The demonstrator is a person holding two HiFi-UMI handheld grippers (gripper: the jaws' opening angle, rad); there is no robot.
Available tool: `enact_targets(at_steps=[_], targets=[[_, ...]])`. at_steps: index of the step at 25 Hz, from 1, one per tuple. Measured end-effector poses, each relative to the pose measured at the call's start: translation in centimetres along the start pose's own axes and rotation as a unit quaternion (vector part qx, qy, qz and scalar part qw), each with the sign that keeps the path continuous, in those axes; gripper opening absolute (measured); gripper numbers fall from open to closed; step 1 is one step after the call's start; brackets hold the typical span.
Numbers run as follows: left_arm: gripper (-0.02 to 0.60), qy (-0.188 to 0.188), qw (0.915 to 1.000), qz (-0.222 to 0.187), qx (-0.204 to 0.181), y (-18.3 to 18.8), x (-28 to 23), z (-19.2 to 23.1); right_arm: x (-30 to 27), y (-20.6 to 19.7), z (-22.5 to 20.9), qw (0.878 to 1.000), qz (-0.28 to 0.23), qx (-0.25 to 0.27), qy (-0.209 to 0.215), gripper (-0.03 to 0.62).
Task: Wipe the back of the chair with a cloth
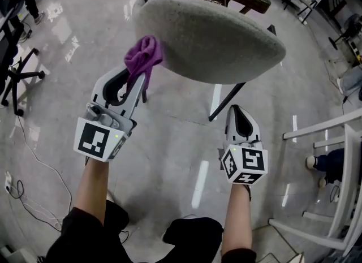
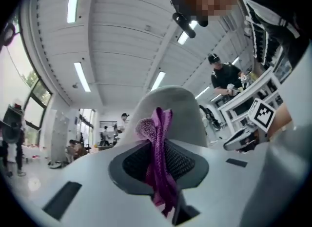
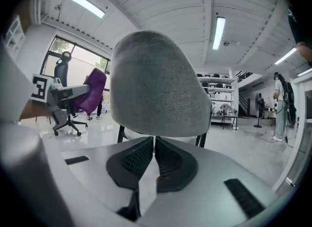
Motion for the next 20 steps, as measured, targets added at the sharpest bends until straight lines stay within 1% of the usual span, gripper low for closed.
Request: enact_targets(at_steps=[1, 3, 5, 7, 9, 11, 13, 15, 16, 17, 19, 20], targets=[[0.084, 0.024, 0.9996, -0.008, -0.01, -0.4, 0.3, 1.6, -0.5, -0.1, 0.5, 1.0, 0.001, 0.003, 0.007, 0.028], [0.084, 0.058, 0.9982, -0.002, -0.015, -1.4, 0.4, 3.6, -1.2, -0.5, 1.2, 1.0, 0.004, 0.005, 0.015, 0.028], [0.083, 0.064, 0.9979, 0.002, -0.006, -2.5, -0.3, 4.0, -1.7, -0.8, 1.5, 1.0, 0.01, 0.007, 0.019, 0.028], [0.084, 0.052, 0.9986, 0.01, 0.0, -3.6, -1.6, 3.3, -1.9, -1.1, 1.3, 1.0, 0.015, 0.006, 0.016, 0.028], [0.084, 0.031, 0.9994, 0.017, 0.002, -4.4, -2.8, 1.9, -1.9, -1.3, 0.9, 1.0, 0.018, 0.003, 0.009, 0.028], [0.084, 0.003, 0.9999, 0.014, -0.001, -4.5, -3.7, -0.2, -1.6, -1.5, 0.2, 1.0, 0.019, 0.001, 0.0, 0.028], [0.083, -0.016, 0.9998, 0.004, 0.012, -4.4, -4.5, -2.5, -1.2, -1.6, -0.8, 1.0, 0.019, -0.003, -0.011, 0.028], [0.086, -0.013, 0.9993, -0.007, 0.035, -4.3, -5.0, -4.1, -0.7, -1.7, -1.7, 1.0, 0.017, -0.006, -0.019, 0.028], [0.086, -0.013, 0.9991, -0.009, 0.039, -4.3, -5.1, -4.8, -0.4, -1.7, -2.0, 1.0, 0.016, -0.006, -0.022, 0.028], [0.086, -0.022, 0.9993, -0.003, 0.032, -4.3, -5.1, -5.6, -0.2, -1.7, -2.4, 1.0, 0.015, -0.004, -0.024, 0.028], [0.086, -0.063, 0.9977, 0.022, 0.006, -4.5, -5.3, -7.7, 0.5, -2.0, -3.2, 0.999, 0.015, -0.002, -0.031, 0.028], [0.086, -0.081, 0.9963, 0.031, 0.003, -4.6, -5.6, -8.9, 1.0, -2.2, -3.7, 0.999, 0.015, -0.002, -0.036, 0.029]])
Point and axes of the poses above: the fingertips, and each gripper's own axes: x backward along the fingers, z to its left, y out of its top, the point moved 10 cm from there along x, backward along the fingers, and after that the axes turned 5 degrees about -z, right-handed, at the moved point
